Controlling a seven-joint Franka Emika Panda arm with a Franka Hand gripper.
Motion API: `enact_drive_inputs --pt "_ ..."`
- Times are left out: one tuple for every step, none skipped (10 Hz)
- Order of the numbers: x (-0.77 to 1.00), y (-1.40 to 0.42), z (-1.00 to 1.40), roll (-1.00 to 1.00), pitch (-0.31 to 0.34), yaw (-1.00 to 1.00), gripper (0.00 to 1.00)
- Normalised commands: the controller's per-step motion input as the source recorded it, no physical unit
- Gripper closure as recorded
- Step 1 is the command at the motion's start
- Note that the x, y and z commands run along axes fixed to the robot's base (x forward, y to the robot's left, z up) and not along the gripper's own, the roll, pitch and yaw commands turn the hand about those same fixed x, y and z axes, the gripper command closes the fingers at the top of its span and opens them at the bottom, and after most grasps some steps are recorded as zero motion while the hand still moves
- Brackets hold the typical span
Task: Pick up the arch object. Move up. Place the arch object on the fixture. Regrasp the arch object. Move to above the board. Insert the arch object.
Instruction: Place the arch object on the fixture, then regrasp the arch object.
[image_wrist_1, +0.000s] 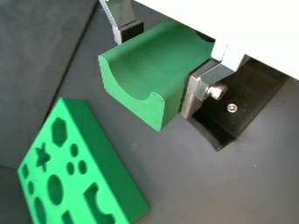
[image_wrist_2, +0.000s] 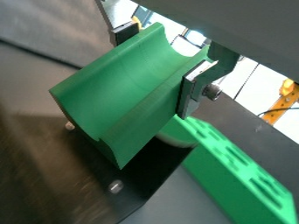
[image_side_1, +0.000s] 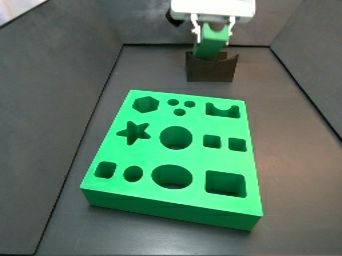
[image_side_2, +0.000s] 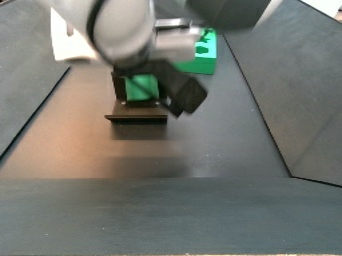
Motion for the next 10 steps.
enact_drive_inputs --pt "0.17 0.12 -0.8 -0.19 0.036 -0.23 1.0" --pt "0.14 0.1 -0.61 -0.18 0.005 -0.21 1.0" --pt "0.12 0.08 -0.36 -0.16 -0.024 -0.17 1.0" --pt "0.1 0.08 -0.28 -0.15 -0.037 -0.15 1.0" --pt "0.08 0.07 -0.26 -0.13 -0.046 -0.11 1.0" --pt "0.08 0.06 -0.26 -0.13 -0.044 -0.09 1.0" --pt "0.08 0.05 -0.26 -0.13 -0.043 -0.06 1.0" --pt "0.0 -0.5 -0.17 0.0 0.0 0.0 1.0" --pt "0.0 0.0 0.0 0.0 0.0 0.0 0.0" --pt "0.0 0.0 1.0 -0.03 0.005 0.02 0.0"
